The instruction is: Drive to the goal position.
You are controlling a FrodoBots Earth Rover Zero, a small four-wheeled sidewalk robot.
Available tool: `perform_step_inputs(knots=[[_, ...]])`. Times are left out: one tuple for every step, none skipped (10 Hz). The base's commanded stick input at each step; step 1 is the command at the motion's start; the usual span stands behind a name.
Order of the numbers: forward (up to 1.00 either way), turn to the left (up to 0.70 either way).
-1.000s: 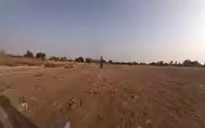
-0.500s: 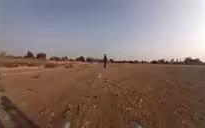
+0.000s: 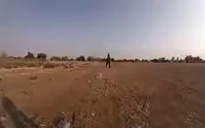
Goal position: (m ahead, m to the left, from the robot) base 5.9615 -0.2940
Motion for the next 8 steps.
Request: perform_step_inputs(knots=[[0.50,0.00],[0.50,0.00],[0.50,0.00],[0.50,0.00],[0.50,0.00],[0.50,0.00],[0.50,0.00],[0.50,0.00]])
